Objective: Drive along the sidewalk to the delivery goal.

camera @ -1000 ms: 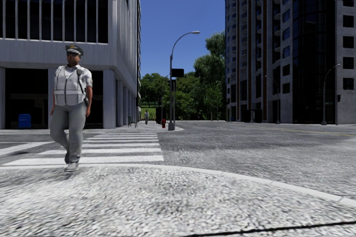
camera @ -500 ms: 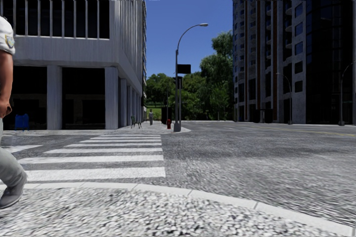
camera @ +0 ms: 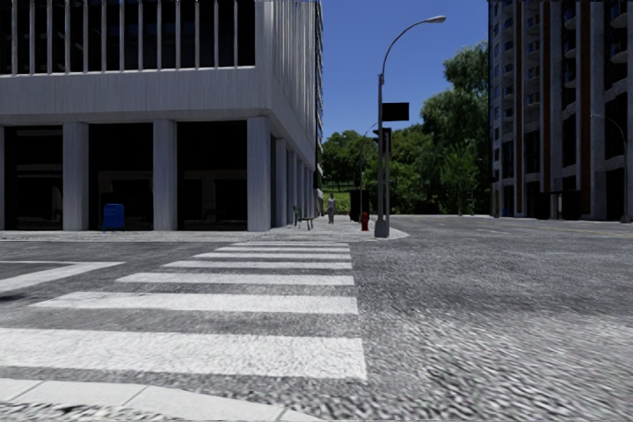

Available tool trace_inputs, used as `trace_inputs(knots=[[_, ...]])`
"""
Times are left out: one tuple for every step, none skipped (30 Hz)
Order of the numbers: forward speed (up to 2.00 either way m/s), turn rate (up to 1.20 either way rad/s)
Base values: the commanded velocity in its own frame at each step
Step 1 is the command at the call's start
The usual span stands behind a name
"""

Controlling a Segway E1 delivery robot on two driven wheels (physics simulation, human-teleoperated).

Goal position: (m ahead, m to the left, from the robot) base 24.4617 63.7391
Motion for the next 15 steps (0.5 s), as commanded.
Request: trace_inputs(knots=[[2.00, 0.51], [2.00, 0.51], [2.00, 0.51], [2.00, 0.51], [2.00, 0.51], [2.00, 0.40], [2.00, 0.20], [2.00, 0.00], [2.00, 0.00], [2.00, 0.00], [1.96, 0.00], [1.80, 0.00], [1.59, 0.00], [1.46, 0.00], [1.46, 0.00]])
